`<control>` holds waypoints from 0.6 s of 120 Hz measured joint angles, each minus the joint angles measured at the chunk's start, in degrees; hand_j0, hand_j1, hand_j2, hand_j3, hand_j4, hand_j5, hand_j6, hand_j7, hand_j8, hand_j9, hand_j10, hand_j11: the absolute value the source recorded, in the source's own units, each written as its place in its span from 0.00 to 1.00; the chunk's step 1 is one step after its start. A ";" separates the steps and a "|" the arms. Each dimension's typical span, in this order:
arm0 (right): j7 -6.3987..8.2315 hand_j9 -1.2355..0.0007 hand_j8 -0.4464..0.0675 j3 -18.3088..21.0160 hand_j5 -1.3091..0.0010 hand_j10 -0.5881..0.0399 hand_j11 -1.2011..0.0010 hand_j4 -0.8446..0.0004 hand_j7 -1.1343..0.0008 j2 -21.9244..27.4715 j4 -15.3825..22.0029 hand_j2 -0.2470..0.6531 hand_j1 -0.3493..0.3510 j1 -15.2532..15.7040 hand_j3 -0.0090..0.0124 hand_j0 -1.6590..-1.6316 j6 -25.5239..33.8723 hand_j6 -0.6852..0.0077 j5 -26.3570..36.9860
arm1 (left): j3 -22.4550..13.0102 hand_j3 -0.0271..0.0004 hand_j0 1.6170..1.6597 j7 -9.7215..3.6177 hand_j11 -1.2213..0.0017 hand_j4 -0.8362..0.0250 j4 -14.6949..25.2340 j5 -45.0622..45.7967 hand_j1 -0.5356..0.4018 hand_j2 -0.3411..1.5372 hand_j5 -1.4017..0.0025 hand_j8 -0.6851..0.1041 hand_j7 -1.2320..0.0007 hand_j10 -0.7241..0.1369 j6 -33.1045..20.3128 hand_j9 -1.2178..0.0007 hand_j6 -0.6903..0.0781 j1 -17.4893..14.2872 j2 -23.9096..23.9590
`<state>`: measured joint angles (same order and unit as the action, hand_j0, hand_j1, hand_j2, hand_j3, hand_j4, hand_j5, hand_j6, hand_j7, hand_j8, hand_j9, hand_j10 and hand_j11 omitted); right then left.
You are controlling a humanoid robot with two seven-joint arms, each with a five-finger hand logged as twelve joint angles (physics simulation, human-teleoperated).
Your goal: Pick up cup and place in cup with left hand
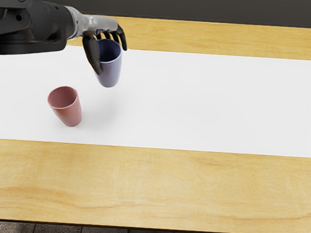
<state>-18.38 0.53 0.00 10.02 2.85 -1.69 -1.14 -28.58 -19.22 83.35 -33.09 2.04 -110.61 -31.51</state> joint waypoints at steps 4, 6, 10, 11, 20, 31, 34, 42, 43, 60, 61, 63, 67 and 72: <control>0.00 1.00 0.87 0.00 1.00 0.94 1.00 1.00 1.00 0.00 0.00 0.27 0.00 0.01 0.42 0.04 0.00 0.99 0.00 | -0.61 0.99 0.91 0.04 0.53 0.47 0.47 0.47 0.49 0.21 0.58 0.46 0.52 0.34 -0.01 0.53 0.44 -0.99 -0.24; 0.01 1.00 0.87 0.00 1.00 0.94 1.00 1.00 1.00 0.00 0.00 0.27 0.00 0.00 0.42 0.04 0.00 0.99 0.00 | -0.89 0.99 0.91 0.06 0.53 0.47 0.72 0.70 0.49 0.21 0.58 0.46 0.52 0.34 -0.02 0.52 0.44 -1.37 -0.57; 0.01 1.00 0.87 0.00 1.00 0.94 1.00 1.00 1.00 0.00 0.00 0.27 0.00 0.00 0.42 0.04 -0.01 0.99 0.00 | -1.38 0.99 0.91 0.09 0.52 0.47 1.21 1.03 0.49 0.21 0.58 0.47 0.52 0.34 -0.02 0.52 0.44 -2.04 -1.03; 0.01 1.00 0.87 0.00 1.00 0.94 1.00 1.00 1.00 0.00 0.00 0.27 0.00 0.00 0.42 0.04 -0.01 0.99 0.00 | -1.52 0.99 0.91 0.10 0.52 0.47 1.33 1.12 0.49 0.21 0.58 0.47 0.52 0.34 -0.03 0.52 0.44 -2.21 -1.14; 0.01 1.00 0.87 0.00 1.00 0.94 1.00 1.00 1.00 0.00 0.00 0.27 0.00 -0.01 0.42 0.04 0.00 0.99 0.00 | -2.83 0.99 0.92 0.20 0.52 0.46 2.55 1.89 0.48 0.21 0.58 0.47 0.52 0.33 -0.16 0.52 0.45 -3.97 -1.76; 0.01 1.00 0.87 0.00 1.00 0.94 1.00 1.00 1.00 0.00 0.00 0.27 0.00 -0.01 0.42 0.04 0.00 0.99 0.00 | -4.49 0.99 0.92 0.27 0.52 0.46 4.23 2.99 0.48 0.21 0.58 0.47 0.52 0.34 -0.32 0.52 0.45 -6.05 -2.84; 0.00 1.00 0.87 0.00 1.00 0.94 1.00 1.00 1.00 0.00 0.00 0.27 0.00 0.00 0.42 0.04 0.00 0.99 0.00 | -4.94 0.99 0.91 0.29 0.52 0.47 4.70 3.28 0.48 0.21 0.58 0.47 0.52 0.34 -0.34 0.52 0.45 -6.59 -3.23; 0.01 1.00 0.87 0.00 1.00 0.94 1.00 1.00 1.00 0.00 0.00 0.27 0.00 0.01 0.42 0.04 0.01 0.99 0.00 | -6.28 0.99 0.92 0.35 0.52 0.46 6.16 3.93 0.47 0.21 0.58 0.47 0.52 0.33 -0.43 0.52 0.45 -8.61 -4.15; 0.01 1.00 0.87 0.00 1.00 0.94 1.00 1.00 1.00 0.00 0.00 0.27 0.00 0.02 0.42 0.04 0.01 0.99 0.00 | -6.41 0.99 0.92 0.36 0.52 0.46 6.31 3.99 0.47 0.21 0.58 0.47 0.52 0.33 -0.44 0.52 0.45 -8.67 -4.20; 0.01 1.00 0.87 0.00 1.00 0.94 1.00 1.00 1.00 0.00 0.00 0.27 0.00 0.01 0.42 0.04 0.02 0.99 0.00 | -8.96 0.99 0.92 0.45 0.52 0.47 8.65 5.14 0.47 0.22 0.58 0.48 0.52 0.34 -0.50 0.52 0.47 -11.06 -5.74; 0.01 1.00 0.87 0.00 1.00 0.94 1.00 1.00 1.00 0.00 0.00 0.27 0.00 0.01 0.42 0.04 0.02 0.99 0.00 | -9.08 0.99 0.92 0.46 0.52 0.47 8.75 5.19 0.47 0.22 0.58 0.48 0.52 0.34 -0.50 0.52 0.47 -11.09 -5.79; 0.01 1.00 0.87 0.00 1.00 0.94 1.00 1.00 1.00 0.00 0.00 0.27 0.00 0.01 0.42 0.04 0.02 0.99 0.00 | -9.29 0.99 0.92 0.46 0.52 0.47 8.95 5.30 0.47 0.21 0.58 0.49 0.52 0.34 -0.50 0.52 0.47 -11.15 -6.01; 0.01 1.00 0.87 0.00 1.00 0.94 1.00 1.00 1.00 0.00 0.00 0.27 0.00 0.00 0.42 0.04 0.00 0.99 0.00 | -9.85 0.99 0.91 0.47 0.52 0.47 9.33 5.51 0.48 0.21 0.58 0.47 0.52 0.34 -0.47 0.52 0.46 -11.93 -6.26; 0.01 1.00 0.87 0.00 1.00 0.94 1.00 1.00 1.00 0.00 0.00 0.27 0.00 0.00 0.42 0.04 0.00 0.99 0.00 | -10.63 0.99 0.91 0.49 0.52 0.47 9.75 5.69 0.48 0.21 0.58 0.47 0.52 0.34 -0.48 0.52 0.46 -12.86 -6.67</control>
<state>-18.37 0.53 0.00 10.02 2.85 -1.69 -1.14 -39.22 -18.74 93.10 -27.41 1.56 -123.47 -38.18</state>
